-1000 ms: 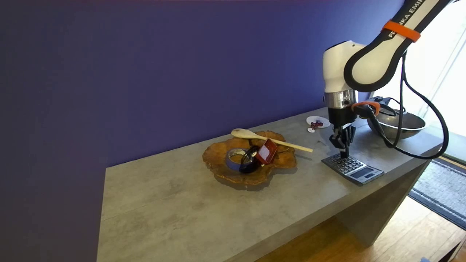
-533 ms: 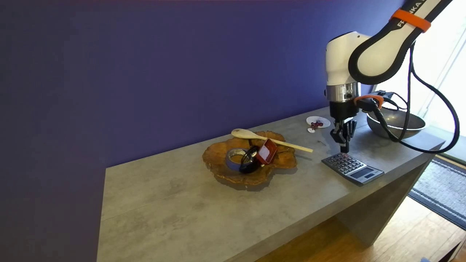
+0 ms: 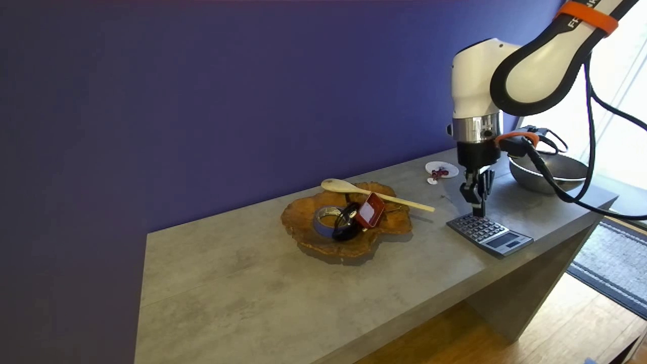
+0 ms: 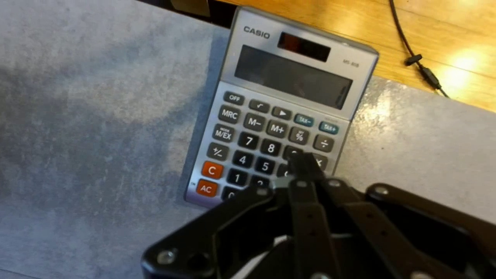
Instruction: Press the formula 1 + 1 = on the calculator
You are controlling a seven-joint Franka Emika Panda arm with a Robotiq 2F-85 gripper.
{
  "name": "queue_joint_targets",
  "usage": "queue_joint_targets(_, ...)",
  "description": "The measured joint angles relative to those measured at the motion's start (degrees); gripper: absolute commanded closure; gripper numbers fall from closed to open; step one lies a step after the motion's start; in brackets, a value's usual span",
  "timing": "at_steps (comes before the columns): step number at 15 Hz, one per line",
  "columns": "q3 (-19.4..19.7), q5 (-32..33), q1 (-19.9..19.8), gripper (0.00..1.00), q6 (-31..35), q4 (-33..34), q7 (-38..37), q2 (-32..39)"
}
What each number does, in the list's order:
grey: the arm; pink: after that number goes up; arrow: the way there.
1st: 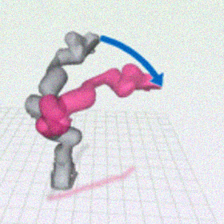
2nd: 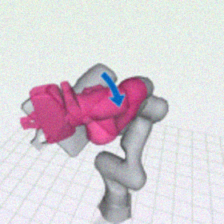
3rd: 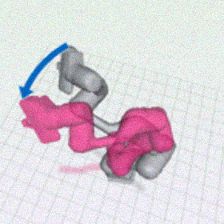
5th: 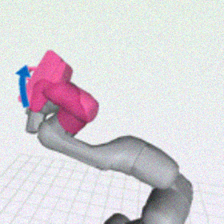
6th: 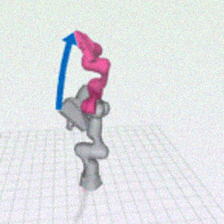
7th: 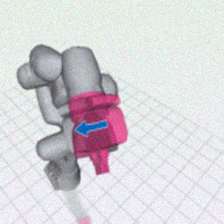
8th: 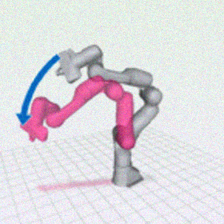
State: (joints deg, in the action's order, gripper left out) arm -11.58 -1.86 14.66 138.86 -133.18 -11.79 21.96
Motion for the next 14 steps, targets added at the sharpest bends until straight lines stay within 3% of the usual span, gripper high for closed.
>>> queue_joint_targets(14, -1.45, -0.34, 0.28, 1.00, 1.60, 1.70, -0.02, 1.73)
